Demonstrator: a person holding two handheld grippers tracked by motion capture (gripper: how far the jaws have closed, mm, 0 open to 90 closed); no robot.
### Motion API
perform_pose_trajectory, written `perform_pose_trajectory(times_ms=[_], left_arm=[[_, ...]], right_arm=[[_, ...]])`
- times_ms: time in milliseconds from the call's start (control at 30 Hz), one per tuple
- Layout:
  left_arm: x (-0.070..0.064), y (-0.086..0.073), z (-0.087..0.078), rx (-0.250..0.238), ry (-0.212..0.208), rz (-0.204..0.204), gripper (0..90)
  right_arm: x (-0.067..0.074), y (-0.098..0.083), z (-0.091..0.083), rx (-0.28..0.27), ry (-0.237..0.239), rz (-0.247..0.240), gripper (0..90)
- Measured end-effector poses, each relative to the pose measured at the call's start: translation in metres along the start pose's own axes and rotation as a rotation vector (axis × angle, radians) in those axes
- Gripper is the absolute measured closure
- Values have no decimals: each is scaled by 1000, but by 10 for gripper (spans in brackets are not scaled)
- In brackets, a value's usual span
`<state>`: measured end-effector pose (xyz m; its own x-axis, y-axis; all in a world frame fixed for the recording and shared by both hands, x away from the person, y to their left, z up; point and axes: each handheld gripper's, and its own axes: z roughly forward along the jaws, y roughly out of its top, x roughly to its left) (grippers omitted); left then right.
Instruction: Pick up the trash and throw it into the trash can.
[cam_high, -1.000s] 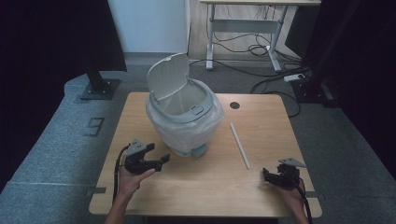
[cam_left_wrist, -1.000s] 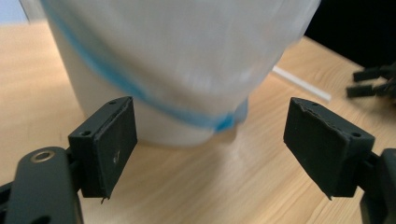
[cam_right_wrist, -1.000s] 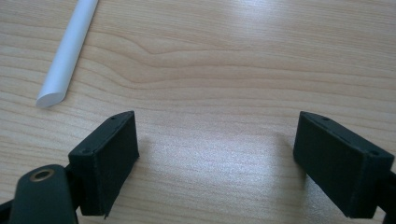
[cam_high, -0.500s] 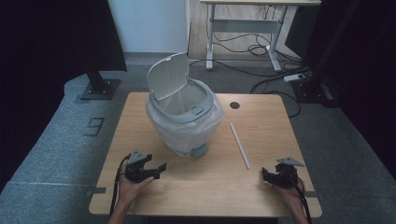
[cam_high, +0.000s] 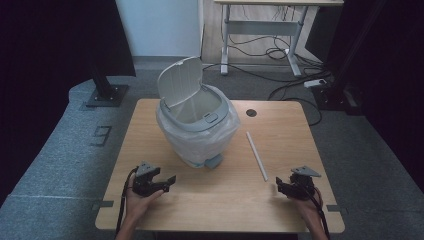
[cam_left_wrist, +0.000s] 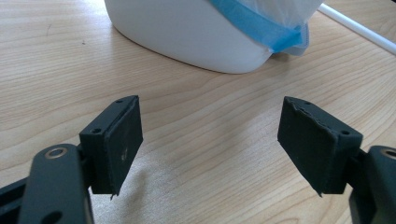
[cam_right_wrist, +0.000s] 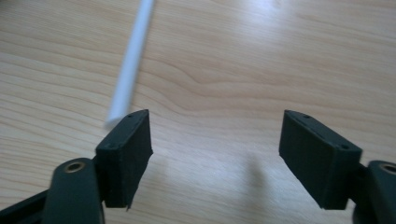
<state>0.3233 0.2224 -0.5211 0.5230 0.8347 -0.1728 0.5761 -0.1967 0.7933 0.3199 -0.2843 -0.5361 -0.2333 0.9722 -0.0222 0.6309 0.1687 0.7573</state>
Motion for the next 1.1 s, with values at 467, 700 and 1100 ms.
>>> perform_pose_trajectory(times_ms=[467,700,1100], left_arm=[[12,-7,-2,17,5,-20,225],[13,-6,-4,8,3,-32,229],[11,-7,1,33,-4,-15,230]], right_arm=[[31,40,26,-1,85,-21,432],[47,63,55,29,111,-45,483],[50,72,85,81,96,-48,563]])
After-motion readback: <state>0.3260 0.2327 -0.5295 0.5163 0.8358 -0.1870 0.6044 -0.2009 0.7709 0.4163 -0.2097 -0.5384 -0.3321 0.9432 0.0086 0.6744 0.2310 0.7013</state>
